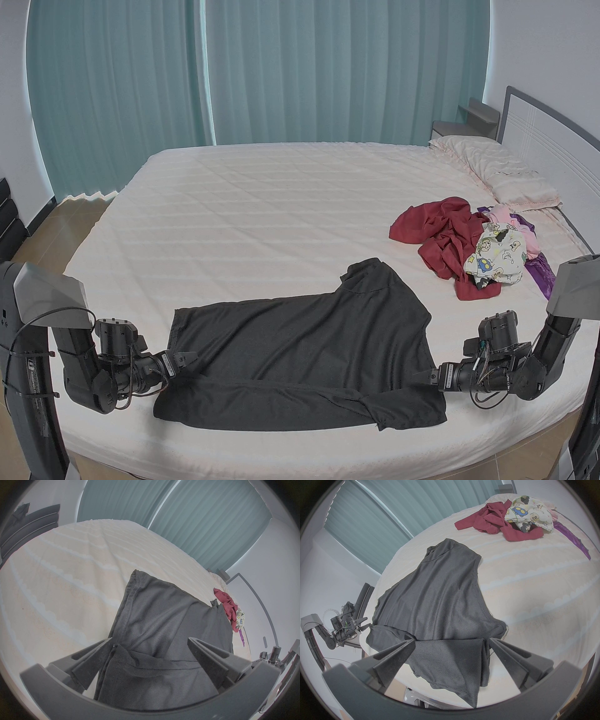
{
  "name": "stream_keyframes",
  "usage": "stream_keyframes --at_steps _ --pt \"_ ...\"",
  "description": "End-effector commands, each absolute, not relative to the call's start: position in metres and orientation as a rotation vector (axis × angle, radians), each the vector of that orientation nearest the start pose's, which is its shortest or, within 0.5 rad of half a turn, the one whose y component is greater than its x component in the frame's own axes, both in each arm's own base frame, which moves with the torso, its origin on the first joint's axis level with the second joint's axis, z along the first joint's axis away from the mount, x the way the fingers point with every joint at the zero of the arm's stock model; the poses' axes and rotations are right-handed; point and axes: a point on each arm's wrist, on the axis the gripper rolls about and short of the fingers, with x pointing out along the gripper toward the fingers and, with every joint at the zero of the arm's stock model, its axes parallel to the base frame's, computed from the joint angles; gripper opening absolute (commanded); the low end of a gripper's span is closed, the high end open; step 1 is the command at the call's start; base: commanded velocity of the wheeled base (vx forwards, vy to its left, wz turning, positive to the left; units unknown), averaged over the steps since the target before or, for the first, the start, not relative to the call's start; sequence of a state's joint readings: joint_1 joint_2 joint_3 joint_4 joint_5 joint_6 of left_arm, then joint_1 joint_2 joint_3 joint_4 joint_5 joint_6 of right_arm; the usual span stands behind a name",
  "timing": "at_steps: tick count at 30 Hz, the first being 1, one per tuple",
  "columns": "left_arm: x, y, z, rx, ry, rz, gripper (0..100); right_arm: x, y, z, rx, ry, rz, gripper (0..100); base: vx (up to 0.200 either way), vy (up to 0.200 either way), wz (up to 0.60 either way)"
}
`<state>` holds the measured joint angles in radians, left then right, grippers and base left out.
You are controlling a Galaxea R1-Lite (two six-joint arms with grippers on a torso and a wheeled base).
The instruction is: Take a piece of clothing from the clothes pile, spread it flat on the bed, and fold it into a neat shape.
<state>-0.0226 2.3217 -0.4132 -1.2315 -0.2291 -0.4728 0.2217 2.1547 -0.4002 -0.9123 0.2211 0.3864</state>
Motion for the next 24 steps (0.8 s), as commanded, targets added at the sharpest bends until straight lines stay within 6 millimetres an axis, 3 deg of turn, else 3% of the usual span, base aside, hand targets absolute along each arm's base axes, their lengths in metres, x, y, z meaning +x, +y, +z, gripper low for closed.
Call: stream_keyframes --at_steps 1,4,5,11,24 --pt "0.296 -0.014 -0.043 -0.522 0.748 -0.076 100 0.268 0.066 -0.013 0.356 0.923 0.248 100 0.0 0.0 0.0" --pt "0.297 -0.014 -0.045 -0.52 0.751 -0.075 100 0.268 0.066 -0.013 0.356 0.923 0.248 100 0.0 0.0 0.0" --pt "0.298 -0.014 -0.046 -0.519 0.753 -0.07 0 0.268 0.066 -0.012 0.357 0.917 0.251 100 0.0 0.0 0.0" --pt "0.296 -0.013 -0.047 -0.512 0.755 -0.051 0 0.269 0.066 -0.014 0.36 0.916 0.248 100 0.0 0.0 0.0" --pt "0.302 -0.003 -0.047 -0.53 0.728 -0.014 0 0.282 0.06 -0.04 0.376 0.863 0.231 100 0.0 0.0 0.0"
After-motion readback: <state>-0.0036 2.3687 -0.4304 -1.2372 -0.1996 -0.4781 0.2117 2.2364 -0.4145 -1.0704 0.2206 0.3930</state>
